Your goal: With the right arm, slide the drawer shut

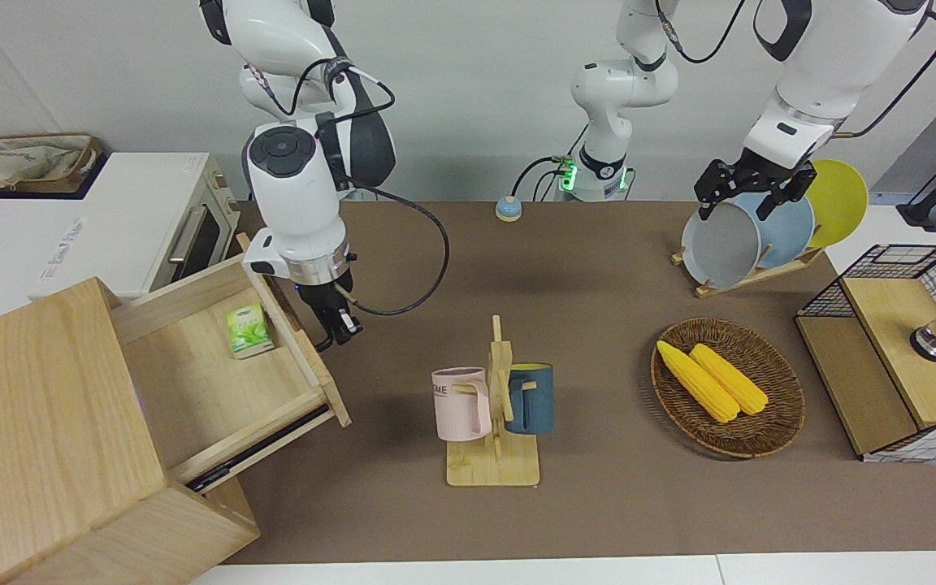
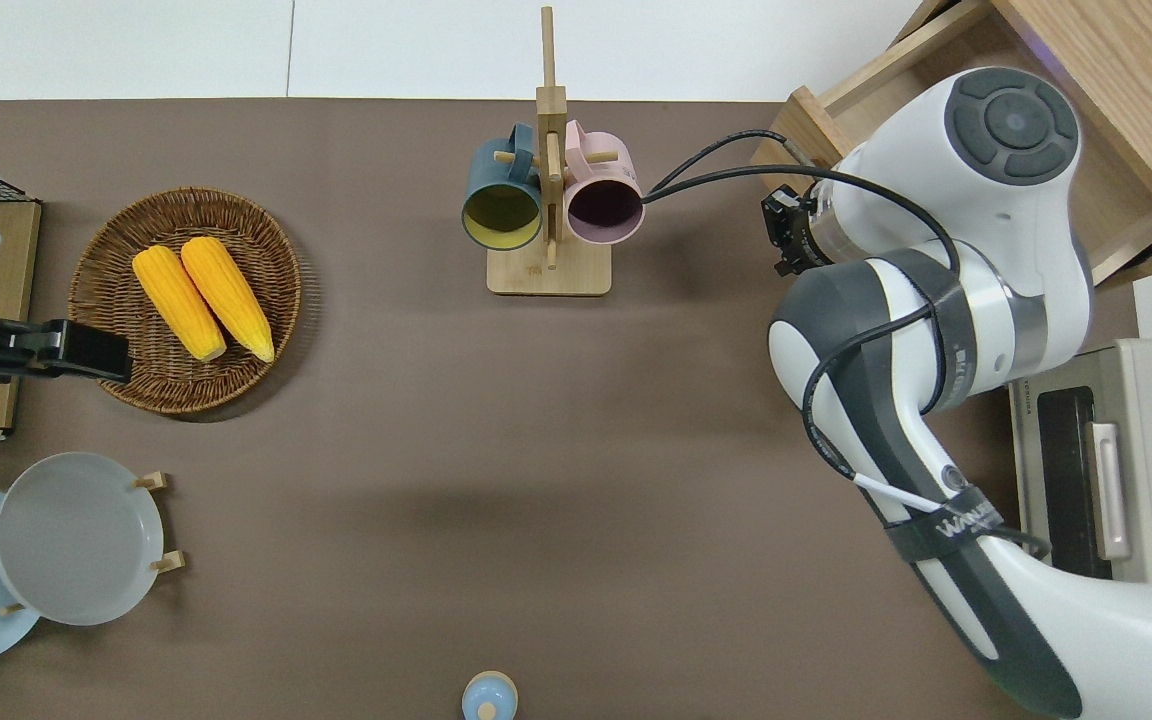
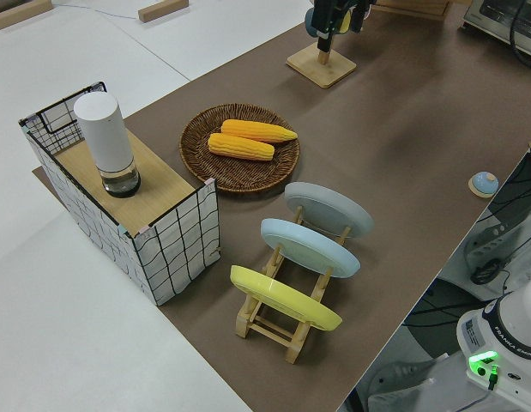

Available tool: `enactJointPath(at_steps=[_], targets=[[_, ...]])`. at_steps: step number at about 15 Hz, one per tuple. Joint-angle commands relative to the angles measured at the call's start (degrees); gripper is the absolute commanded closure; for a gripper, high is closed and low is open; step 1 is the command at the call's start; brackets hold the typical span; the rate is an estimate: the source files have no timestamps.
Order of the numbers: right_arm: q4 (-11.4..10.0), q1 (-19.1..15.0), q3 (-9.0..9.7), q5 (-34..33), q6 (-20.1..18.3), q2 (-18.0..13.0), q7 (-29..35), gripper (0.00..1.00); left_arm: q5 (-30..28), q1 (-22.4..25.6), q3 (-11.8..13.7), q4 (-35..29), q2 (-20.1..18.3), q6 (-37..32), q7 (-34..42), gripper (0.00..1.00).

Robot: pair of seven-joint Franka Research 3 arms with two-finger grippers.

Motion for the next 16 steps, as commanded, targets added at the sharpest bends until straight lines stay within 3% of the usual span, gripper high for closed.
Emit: enactJointPath(at_steps=[1,9,16], targets=[[2.9,-3.3,0.65,-1.1,-0.1,1.8,-4.8,1.0,1.0,0.3,-0.4,1.4,0.7,-1.1,0.6,0.01],[3.7,-7.7,1.27,-0.6,-0.5,2.2,-10.1,1.0,1.0,0.3,-0.4,1.5,0.7,-1.1,0.6,0.01],[5.1,-10.8,1.27,-1.0,-3.7,2.7,-14.2,1.0,1.0,0.3,-0.4,1.4,0.7,-1.1,0.6,0.01]])
